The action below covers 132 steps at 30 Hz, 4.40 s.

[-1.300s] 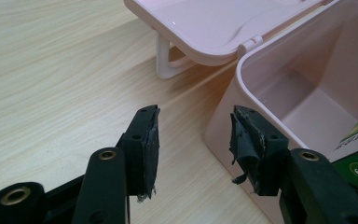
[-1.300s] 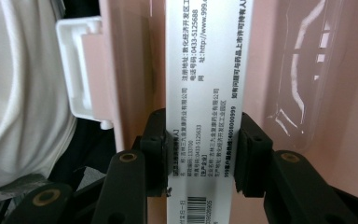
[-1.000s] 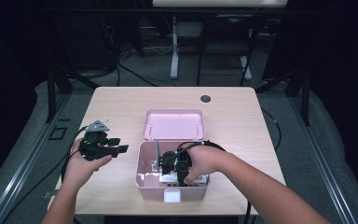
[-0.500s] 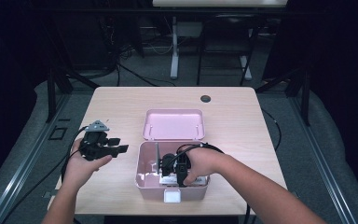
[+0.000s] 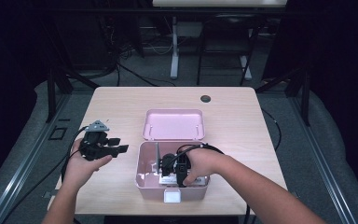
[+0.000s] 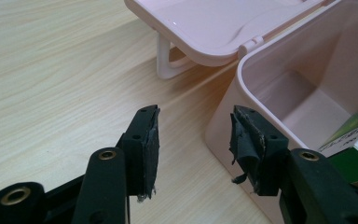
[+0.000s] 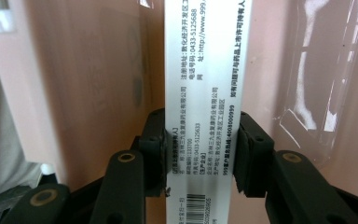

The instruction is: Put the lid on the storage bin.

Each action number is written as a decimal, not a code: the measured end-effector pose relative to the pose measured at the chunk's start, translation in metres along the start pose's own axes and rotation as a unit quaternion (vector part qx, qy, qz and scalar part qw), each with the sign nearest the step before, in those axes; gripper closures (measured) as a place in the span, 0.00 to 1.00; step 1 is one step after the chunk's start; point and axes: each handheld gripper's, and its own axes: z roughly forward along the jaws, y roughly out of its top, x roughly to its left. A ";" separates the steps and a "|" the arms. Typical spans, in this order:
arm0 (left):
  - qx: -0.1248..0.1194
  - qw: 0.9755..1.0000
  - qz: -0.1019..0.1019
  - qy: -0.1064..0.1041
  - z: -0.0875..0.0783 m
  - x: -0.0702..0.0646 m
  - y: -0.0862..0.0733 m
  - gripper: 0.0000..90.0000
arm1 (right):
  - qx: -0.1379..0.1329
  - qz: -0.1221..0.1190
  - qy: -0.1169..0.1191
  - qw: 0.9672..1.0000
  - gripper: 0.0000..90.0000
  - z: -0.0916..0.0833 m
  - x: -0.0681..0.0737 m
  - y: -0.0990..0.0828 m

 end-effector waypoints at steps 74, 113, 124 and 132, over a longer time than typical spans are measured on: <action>-0.019 0.999 0.011 -0.032 -0.006 -0.017 0.007 0.62 | -0.150 0.126 -0.061 0.979 0.59 -0.094 -0.017 -0.069; -0.005 0.998 0.029 -0.049 0.003 -0.033 0.008 0.65 | -0.171 0.207 -0.094 0.959 0.58 -0.095 -0.044 -0.088; 0.009 0.998 0.040 -0.057 0.010 -0.038 0.008 0.71 | -0.198 0.250 -0.098 0.943 0.65 -0.091 -0.057 -0.100; 0.014 0.998 0.046 -0.051 0.015 -0.041 0.007 0.75 | -0.209 0.267 -0.099 0.936 0.69 -0.089 -0.062 -0.105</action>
